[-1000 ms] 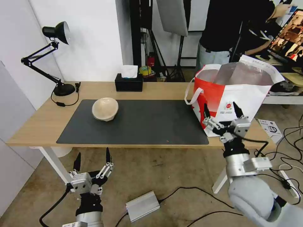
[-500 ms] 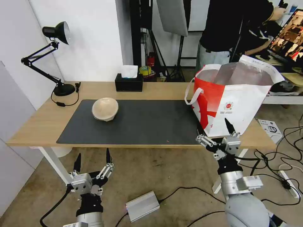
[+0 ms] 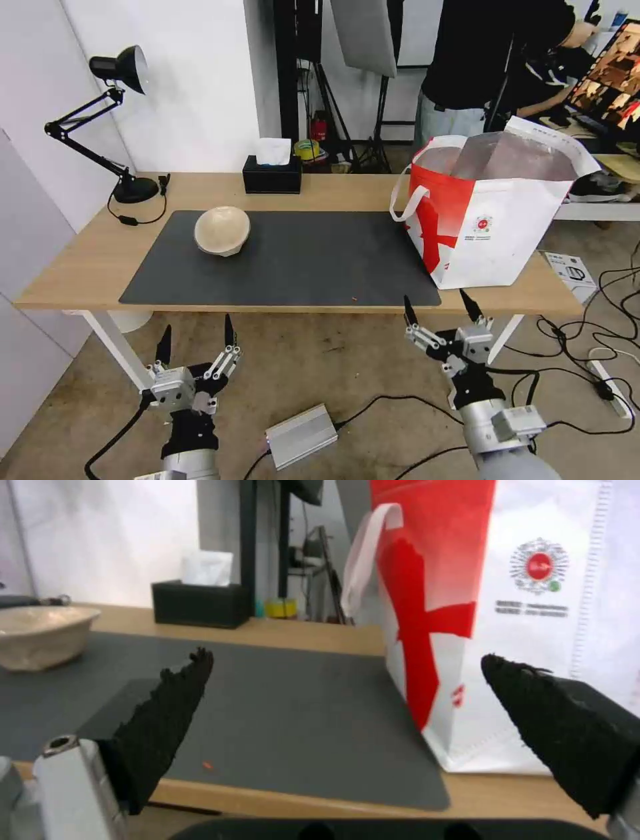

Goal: Pick up the trash from the table and place it into the takeout bag.

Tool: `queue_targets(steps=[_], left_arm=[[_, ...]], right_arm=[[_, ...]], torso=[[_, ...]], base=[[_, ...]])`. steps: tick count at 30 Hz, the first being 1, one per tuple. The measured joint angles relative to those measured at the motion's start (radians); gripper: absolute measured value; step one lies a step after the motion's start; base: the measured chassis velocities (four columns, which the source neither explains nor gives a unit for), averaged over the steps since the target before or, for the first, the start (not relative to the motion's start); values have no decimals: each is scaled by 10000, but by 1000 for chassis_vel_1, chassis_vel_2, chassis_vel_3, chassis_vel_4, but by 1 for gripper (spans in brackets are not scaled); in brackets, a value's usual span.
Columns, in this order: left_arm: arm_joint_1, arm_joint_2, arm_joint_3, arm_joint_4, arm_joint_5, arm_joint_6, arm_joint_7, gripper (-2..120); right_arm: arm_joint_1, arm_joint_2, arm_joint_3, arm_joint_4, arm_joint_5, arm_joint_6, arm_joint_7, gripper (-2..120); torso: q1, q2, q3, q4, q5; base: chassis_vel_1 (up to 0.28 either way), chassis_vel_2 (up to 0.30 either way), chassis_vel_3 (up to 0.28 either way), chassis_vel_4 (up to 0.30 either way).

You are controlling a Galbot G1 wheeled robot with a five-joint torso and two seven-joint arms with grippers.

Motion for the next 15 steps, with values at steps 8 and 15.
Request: queue_targets(steps=[8, 15], left_arm=[[0, -25, 0, 0, 0, -2, 3, 100], [8, -31, -4, -28, 6, -2, 4, 100]], right_arm=[[-482, 151, -38, 194, -475, -412, 459, 100], [-607, 114, -49, 240, -465, -535, 561, 100]], torso=[[0, 0, 0, 0, 1], [0, 0, 1, 0, 0]], base=[[0, 0, 0, 0], [0, 0, 0, 0]])
